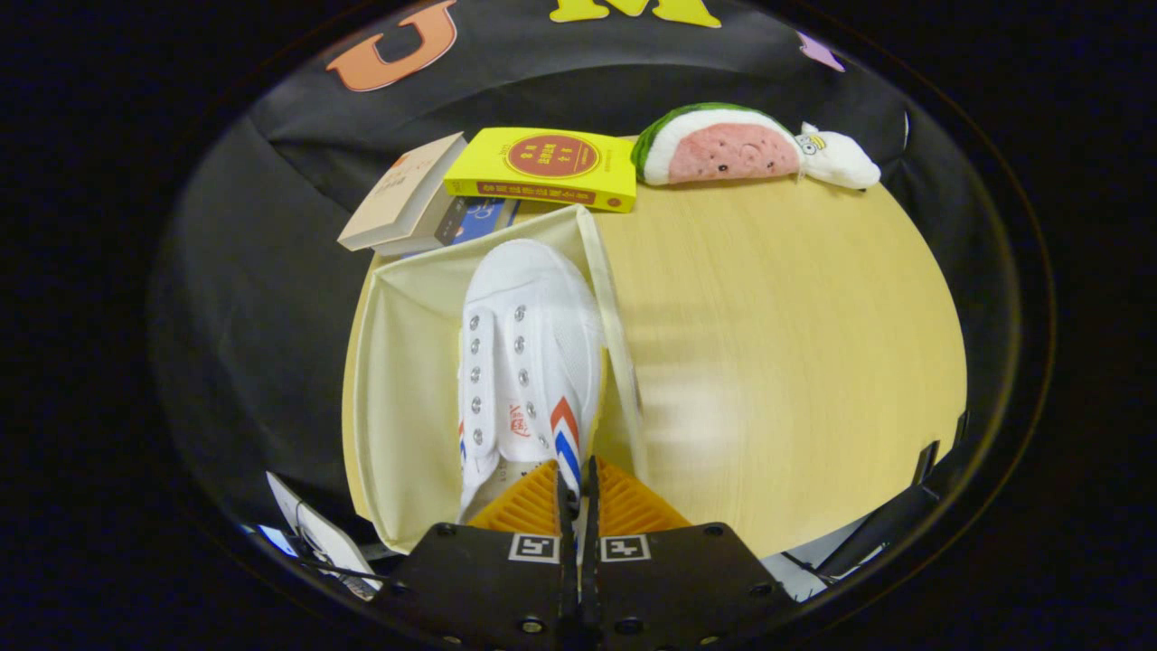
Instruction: Open the storage box then place both shoes into the box .Put the left shoe in first, then the right shoe, with the right side of both shoes facing outward in a uniform manner.
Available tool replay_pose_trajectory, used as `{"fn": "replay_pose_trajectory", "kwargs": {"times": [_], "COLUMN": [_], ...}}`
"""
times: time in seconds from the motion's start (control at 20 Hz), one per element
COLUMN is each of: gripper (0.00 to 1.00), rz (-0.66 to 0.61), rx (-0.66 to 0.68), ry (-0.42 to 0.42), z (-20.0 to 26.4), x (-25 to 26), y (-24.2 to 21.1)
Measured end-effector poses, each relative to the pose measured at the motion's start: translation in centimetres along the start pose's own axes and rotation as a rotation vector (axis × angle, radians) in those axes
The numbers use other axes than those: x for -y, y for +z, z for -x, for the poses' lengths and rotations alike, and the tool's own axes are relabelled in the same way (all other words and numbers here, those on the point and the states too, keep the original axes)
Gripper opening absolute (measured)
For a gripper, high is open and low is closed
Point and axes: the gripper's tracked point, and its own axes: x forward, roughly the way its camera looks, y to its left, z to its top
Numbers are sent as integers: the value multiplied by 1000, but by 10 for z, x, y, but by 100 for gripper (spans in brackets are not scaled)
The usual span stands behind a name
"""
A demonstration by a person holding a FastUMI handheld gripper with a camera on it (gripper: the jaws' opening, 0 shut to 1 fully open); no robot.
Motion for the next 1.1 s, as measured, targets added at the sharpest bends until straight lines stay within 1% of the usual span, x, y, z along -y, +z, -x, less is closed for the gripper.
{"fn": "replay_pose_trajectory", "kwargs": {"times": [0.15,0.2,0.3,0.35,0.5,0.55,0.6,0.65,0.75,0.85,0.95,1.1], "gripper": [2,7,25,34,71,81,88,88,94,97,97,97], "rz": [12,23,38,63,141,160,176,190,209,209,208,174], "rx": [-3,-6,9,33,117,146,173,203,256,319,397,509], "ry": [7,11,46,32,15,13,7,7,-11,-26,-41,-31], "z": [-1,-2,3,7,25,31,37,43,57,74,95,134], "x": [-2,-3,-15,-15,-20,-20,-20,-19,-13,0,10,26], "y": [-2,-3,-1,3,18,22,25,28,31,28,32,35]}}
